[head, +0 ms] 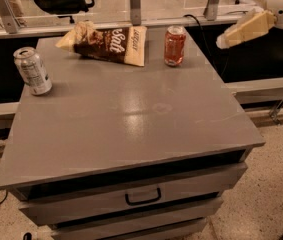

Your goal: Knock coke can over

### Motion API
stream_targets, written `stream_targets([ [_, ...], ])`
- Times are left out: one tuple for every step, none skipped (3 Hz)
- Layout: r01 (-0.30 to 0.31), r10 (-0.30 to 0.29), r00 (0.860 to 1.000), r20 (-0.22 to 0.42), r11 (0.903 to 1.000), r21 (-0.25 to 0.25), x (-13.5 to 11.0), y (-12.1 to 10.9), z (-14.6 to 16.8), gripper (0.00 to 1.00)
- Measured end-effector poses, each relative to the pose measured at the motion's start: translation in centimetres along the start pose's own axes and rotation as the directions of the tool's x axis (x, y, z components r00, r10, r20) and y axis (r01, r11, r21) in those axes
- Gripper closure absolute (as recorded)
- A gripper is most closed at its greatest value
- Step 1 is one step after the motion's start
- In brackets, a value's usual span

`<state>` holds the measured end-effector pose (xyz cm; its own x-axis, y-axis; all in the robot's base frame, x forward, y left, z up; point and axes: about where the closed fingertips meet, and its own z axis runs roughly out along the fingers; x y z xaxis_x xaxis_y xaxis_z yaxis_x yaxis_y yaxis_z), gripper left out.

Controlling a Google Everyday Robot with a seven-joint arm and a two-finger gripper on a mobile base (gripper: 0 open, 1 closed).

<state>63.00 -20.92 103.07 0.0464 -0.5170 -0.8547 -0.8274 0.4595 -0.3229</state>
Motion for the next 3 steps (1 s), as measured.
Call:
stream_targets([
  [-0.054,0.046,0.996,0.076,0.9932,0.103,1.0,-3.9,3.5,0.0],
  [-0.131,0.112,0.988,0.108,0.9715,0.197,2.5,-7.1,6.6,0.0],
  [-0.131,0.112,0.988,0.108,0.9715,0.197,2.5,-7.1,6.6,0.0],
])
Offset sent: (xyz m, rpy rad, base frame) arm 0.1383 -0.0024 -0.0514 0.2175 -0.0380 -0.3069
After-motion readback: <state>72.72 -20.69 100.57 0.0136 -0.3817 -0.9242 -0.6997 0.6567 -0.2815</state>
